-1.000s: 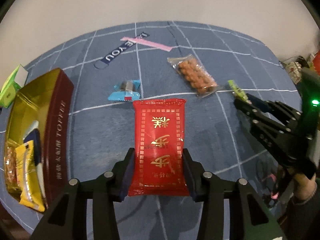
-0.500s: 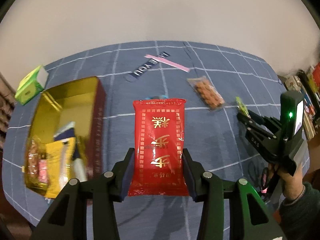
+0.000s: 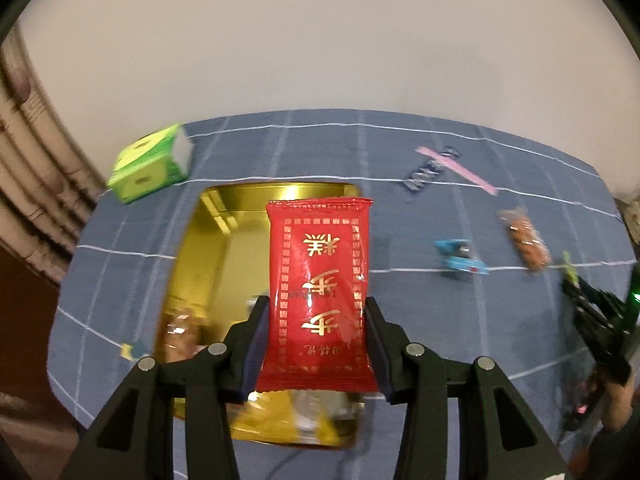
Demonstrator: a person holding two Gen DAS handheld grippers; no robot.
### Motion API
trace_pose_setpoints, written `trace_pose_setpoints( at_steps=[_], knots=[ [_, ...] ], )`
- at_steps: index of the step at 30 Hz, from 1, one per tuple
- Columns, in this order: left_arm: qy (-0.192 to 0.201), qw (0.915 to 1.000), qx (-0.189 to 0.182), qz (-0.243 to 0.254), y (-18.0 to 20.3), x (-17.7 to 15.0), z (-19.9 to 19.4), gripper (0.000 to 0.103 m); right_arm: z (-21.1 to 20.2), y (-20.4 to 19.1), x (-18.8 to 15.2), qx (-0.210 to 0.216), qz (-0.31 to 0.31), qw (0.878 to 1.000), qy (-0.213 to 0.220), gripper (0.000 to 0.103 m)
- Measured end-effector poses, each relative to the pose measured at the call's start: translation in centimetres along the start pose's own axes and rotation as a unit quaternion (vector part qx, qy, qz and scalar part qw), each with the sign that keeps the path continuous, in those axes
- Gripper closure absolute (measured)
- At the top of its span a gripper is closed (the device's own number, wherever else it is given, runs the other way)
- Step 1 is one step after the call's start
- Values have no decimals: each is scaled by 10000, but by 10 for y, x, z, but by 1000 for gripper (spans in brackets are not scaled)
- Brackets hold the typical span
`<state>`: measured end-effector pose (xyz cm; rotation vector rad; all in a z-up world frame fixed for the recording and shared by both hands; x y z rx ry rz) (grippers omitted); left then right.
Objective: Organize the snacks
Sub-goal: 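Grasp the red packet with the left tool and lower it into the tin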
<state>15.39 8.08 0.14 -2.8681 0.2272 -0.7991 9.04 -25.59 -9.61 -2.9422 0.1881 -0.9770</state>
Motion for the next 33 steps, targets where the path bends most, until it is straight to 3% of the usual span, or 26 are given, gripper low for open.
trace_pose_setpoints(
  at_steps=[5,15,33],
  knots=[
    [-182,9994,283,-66,-32,9,24,57,0,1,-1,-10,-6,10000,1,80],
    [-677,9968,346,-248,-67,24,82,57,0,1,0,-27,-27,10000,-1,79],
    [-857,9947,503,255,-55,12,105,57,0,-1,1,-80,-86,9999,-4,79]
  ],
)
Point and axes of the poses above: each gripper's, at about its wrist camera, not at the fingertips, and z roughly the way its jaws point, y to its right, x to its top, the point moved 5 cm from there along z, roughly the way its jaws point, and after that the axes turned 6 degrees about x, right-handed, at the moved point
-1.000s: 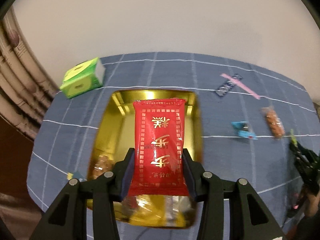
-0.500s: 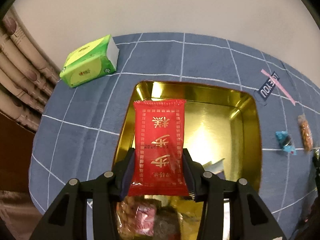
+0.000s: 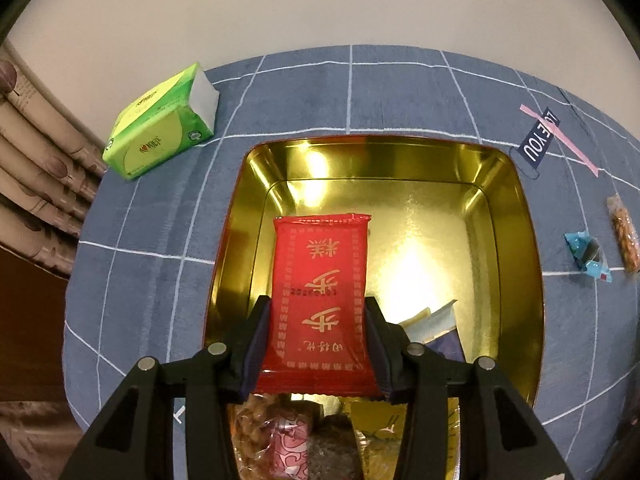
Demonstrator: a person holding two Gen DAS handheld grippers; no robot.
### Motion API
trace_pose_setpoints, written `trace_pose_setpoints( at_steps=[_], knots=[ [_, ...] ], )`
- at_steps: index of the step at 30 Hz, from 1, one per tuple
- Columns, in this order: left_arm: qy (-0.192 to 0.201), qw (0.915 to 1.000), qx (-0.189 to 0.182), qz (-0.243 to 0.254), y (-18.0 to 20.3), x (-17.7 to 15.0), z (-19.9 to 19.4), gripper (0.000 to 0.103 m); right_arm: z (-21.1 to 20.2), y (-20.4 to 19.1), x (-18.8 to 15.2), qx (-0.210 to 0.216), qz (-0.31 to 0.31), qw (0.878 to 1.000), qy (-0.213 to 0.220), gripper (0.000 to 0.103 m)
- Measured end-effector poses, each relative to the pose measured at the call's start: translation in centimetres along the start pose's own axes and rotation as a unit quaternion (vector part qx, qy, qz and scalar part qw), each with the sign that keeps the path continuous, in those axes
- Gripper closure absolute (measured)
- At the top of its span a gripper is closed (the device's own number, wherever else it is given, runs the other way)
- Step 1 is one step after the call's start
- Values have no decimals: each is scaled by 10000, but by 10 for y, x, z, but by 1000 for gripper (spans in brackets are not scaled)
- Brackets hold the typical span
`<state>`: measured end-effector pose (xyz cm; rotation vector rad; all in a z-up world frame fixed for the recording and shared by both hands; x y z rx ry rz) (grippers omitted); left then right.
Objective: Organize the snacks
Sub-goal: 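Grasp the red packet with the left tool and lower it into the tin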
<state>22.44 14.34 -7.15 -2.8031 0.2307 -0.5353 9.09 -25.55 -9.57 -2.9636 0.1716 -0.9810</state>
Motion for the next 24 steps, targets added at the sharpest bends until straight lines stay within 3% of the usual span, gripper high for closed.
trace_pose_setpoints(
  at_steps=[12,24],
  knots=[
    [-228,9997,-27,-58,-3,-3,0,55,0,0,0,8,8,10000,2,79],
    [-76,9997,-210,-19,-4,-9,-28,46,0,0,0,-19,-25,10000,4,79]
  ],
)
Point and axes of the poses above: each gripper's, at about its wrist camera, not at the fingertips, and z roughly the way its jaws point, y to its right, x to its top, the point moved 5 cm from there along z, roughly the way its jaws point, and after that the axes turned 6 degrees about x, right-handed, at the moved point
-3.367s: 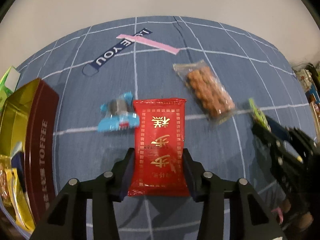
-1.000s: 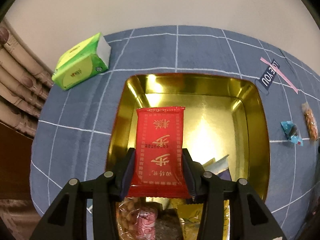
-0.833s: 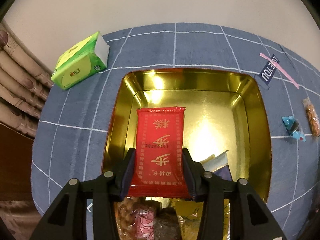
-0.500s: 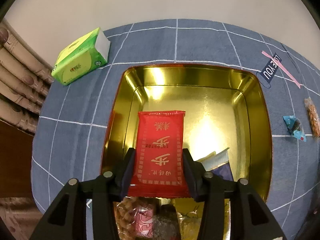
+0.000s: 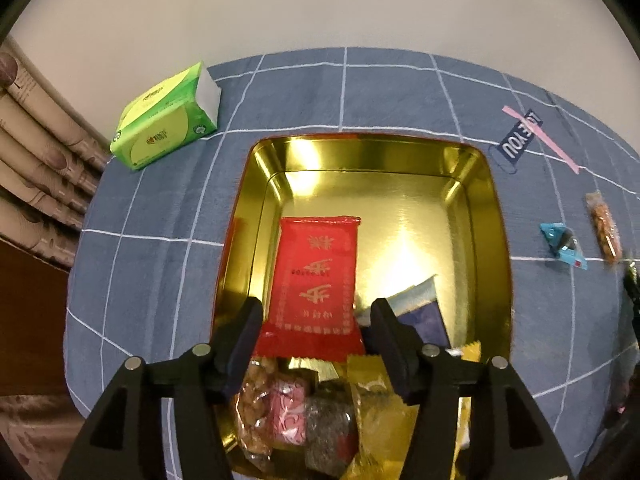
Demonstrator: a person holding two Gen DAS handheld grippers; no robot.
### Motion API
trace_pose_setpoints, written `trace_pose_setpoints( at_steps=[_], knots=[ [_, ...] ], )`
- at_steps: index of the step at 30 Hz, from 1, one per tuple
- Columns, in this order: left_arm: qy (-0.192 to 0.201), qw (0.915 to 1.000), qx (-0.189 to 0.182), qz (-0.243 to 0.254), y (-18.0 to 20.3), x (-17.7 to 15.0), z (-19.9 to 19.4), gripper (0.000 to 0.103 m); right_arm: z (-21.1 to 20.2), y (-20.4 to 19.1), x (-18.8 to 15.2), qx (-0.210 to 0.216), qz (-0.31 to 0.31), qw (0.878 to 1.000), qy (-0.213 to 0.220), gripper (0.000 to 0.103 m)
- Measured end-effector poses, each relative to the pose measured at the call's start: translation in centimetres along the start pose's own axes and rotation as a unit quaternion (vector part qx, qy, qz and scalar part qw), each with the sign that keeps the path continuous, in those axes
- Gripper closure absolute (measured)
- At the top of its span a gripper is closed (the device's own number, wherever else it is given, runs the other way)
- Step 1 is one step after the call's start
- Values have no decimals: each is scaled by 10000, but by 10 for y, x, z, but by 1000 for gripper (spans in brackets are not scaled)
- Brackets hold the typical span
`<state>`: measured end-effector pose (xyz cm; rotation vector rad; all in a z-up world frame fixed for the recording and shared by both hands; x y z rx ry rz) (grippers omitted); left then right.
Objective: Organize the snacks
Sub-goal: 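Grasp the red packet with the left tool and lower it into the tin, then open the left tool and withdraw it from the tin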
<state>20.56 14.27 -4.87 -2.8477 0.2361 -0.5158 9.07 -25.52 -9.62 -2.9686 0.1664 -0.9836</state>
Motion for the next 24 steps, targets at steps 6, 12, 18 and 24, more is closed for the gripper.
trace_pose_setpoints(
  at_steps=[6,12,18,24],
  knots=[
    [369,9993,10,1,-2,-16,-30,46,0,0,0,-3,-13,10000,-1,79],
    [700,9972,195,-183,-14,-45,-52,46,0,0,0,7,-5,10000,0,79],
    [984,9923,570,-490,-30,-75,-66,46,1,0,0,8,-6,10000,0,79],
    [1096,9889,709,-712,-41,-99,-71,46,0,-1,0,-64,-67,10000,6,79]
  ],
)
Point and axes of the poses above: each gripper's, at about its wrist camera, not at the fingertips, and z roughly the way its jaws point, y to its right, x to its top, the point moved 5 cm from there along z, roughly the way its jaws point, and after that the axes turned 6 degrees about x, right-handed, at the moved point
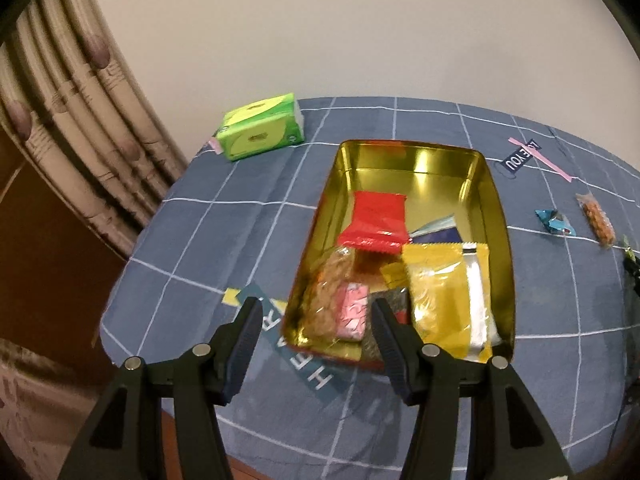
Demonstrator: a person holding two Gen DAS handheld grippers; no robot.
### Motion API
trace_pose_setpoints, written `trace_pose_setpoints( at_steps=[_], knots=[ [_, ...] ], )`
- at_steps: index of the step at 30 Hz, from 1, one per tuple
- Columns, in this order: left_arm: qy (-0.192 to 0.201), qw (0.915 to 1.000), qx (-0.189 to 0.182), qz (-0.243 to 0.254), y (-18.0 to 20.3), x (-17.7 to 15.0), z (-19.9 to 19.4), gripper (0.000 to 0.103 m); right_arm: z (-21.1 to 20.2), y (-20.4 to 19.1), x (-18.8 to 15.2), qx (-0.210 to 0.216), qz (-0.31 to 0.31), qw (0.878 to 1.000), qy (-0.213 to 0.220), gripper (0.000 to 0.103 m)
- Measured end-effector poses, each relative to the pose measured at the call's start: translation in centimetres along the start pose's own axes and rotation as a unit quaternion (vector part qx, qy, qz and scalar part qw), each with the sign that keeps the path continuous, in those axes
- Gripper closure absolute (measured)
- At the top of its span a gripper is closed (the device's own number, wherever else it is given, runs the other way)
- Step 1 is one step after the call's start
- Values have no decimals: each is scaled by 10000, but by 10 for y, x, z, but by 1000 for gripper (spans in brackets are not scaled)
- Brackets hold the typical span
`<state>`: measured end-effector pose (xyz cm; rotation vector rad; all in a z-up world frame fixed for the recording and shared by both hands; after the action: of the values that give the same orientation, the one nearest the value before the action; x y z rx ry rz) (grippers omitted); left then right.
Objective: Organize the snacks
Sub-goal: 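Open the left tool and withdraw it from the tin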
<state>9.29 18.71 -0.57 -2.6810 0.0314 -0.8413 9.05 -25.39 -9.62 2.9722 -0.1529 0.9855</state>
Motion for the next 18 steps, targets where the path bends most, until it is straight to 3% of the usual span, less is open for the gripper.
trace_pose_setpoints(
  at_steps=[18],
  knots=[
    [-124,9995,11,-297,-16,-19,13,46,2,-5,5,-301,100,9994,-161,81]
  ],
)
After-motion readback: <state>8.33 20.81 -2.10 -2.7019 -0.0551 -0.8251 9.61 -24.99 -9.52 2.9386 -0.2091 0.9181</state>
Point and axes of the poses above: each gripper's, at about its wrist camera, not at the fingertips, and z roughly the way its jaws point, y to its right, x to its top, the point moved 5 cm from there along z, roughly the way its jaws point, and after that the axes turned 6 degrees about x, right-handed, at the moved point
